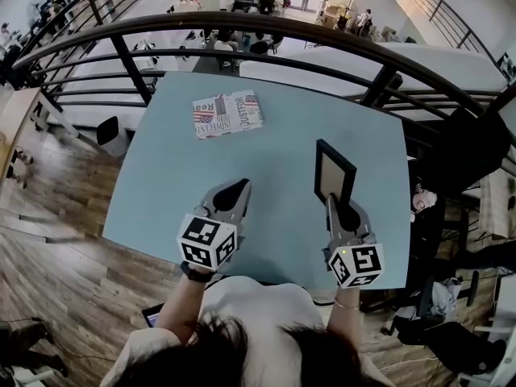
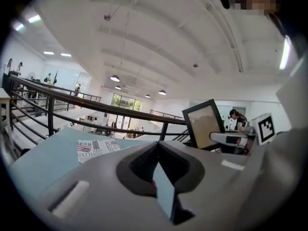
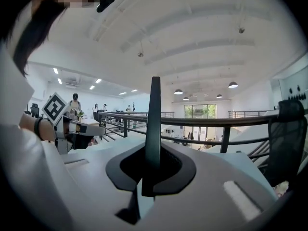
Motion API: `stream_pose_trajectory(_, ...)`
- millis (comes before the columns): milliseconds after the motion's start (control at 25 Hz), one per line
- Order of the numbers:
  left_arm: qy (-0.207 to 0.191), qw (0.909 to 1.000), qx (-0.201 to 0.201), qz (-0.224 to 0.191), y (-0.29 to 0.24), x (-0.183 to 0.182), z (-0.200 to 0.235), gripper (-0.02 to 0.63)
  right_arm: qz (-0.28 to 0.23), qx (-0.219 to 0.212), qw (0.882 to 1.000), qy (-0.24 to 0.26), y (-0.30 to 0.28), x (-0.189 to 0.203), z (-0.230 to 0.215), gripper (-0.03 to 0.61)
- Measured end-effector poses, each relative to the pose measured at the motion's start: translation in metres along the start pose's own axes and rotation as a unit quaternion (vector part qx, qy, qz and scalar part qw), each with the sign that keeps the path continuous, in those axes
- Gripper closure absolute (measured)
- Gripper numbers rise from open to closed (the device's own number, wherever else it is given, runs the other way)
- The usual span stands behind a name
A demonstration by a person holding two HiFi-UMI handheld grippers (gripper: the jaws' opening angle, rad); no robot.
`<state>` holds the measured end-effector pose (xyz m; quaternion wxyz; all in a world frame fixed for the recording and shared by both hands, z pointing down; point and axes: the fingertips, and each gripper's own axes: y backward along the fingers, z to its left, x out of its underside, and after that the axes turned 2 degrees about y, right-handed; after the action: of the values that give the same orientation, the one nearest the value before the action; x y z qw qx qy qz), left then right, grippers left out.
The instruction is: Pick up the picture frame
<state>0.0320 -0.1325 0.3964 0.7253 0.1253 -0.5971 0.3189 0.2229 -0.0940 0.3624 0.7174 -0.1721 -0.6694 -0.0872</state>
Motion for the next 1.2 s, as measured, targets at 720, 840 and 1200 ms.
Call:
stream_pose_trajectory(720,-0.061,0.9980,0.001,-0.015,-0.003,-0.012,0.011,0.557,-0.008,0.039,0.999,0.022,0.000,-0.001,-0.009,0.565)
stream_pose_trajectory(840,-0.062,0.9979,-0.001,-0.017,-0.002,-0.013,0.013,0.557,-0.009,0.041,0.999,0.022,0.000,-0.001,-0.009,0.566)
stream_pose_trajectory(1200,-0.059,0.9981,-0.008,-0.013,-0.001,-0.012,0.018,0.557,-0.010,0.038,0.999,0.019,-0.001,-0.001,-0.008,0.566)
